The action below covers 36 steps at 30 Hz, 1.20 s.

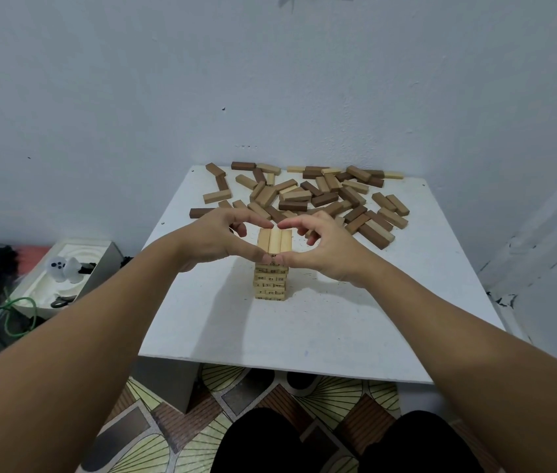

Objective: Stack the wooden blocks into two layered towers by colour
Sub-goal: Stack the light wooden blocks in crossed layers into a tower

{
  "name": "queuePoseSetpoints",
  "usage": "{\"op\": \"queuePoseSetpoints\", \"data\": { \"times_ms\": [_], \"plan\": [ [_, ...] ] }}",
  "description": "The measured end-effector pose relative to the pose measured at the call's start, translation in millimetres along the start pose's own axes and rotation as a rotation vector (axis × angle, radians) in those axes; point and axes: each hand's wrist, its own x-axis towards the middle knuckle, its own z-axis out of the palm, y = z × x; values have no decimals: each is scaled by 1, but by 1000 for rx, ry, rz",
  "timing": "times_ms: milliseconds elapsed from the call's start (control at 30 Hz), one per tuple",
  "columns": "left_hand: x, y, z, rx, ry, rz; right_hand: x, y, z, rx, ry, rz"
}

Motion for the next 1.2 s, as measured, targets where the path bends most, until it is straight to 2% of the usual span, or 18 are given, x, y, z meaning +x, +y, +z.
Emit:
{"op": "queuePoseSetpoints", "data": {
  "times_ms": [233, 400, 533, 733, 1200],
  "plan": [
    [1, 3, -4, 7, -3, 27, -2, 8, -5, 32, 5, -12],
    [12, 11, -2, -38, 94, 69, -3, 20, -13, 104, 95, 41],
    [23, 26, 10, 75, 201, 136, -3, 26, -28, -32, 159, 48],
    [68, 37, 17, 242, 246, 162, 18, 40, -44, -173, 209, 39],
    [224, 56, 5, 625, 108, 69, 127, 108, -86, -580, 158, 214]
  ]
}}
